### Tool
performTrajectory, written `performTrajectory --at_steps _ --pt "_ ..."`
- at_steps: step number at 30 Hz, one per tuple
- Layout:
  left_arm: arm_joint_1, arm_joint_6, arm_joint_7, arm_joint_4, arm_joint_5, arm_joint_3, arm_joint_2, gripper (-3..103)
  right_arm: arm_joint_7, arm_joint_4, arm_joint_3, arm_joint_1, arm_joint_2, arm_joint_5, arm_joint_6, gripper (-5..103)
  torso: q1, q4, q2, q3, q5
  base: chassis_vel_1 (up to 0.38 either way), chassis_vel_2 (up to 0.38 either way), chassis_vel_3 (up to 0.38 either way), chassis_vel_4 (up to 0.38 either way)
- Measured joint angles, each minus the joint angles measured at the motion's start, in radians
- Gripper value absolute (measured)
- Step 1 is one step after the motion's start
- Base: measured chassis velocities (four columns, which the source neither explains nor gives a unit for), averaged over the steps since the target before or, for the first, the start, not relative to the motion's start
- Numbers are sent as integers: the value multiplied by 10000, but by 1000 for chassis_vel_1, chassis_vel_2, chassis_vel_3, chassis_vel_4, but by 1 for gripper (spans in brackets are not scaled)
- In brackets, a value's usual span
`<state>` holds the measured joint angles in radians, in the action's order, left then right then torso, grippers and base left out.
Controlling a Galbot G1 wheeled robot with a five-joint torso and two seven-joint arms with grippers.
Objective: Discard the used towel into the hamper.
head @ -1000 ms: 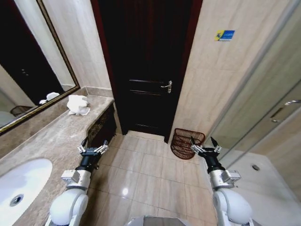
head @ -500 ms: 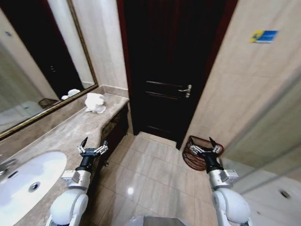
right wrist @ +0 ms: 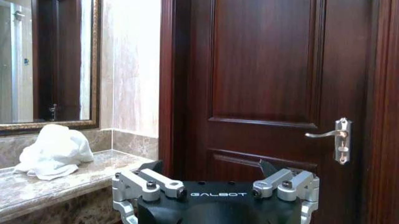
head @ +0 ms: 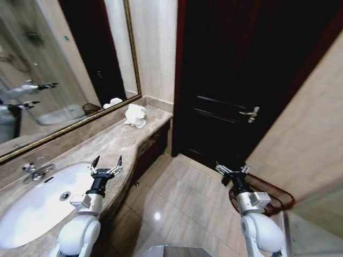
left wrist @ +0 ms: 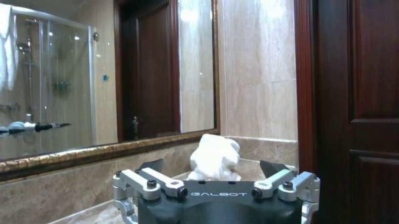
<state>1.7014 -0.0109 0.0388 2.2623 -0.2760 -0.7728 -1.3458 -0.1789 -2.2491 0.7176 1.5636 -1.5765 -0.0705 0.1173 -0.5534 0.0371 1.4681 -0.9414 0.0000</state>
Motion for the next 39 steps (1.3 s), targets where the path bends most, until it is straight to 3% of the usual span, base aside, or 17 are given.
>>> performTrajectory --at_steps 39 --pt "-104 117 35 -39 106 45 -61 100 -39 268 -116 -295 21 -33 34 100 0 0 -1 -1 1 -115 112 111 -115"
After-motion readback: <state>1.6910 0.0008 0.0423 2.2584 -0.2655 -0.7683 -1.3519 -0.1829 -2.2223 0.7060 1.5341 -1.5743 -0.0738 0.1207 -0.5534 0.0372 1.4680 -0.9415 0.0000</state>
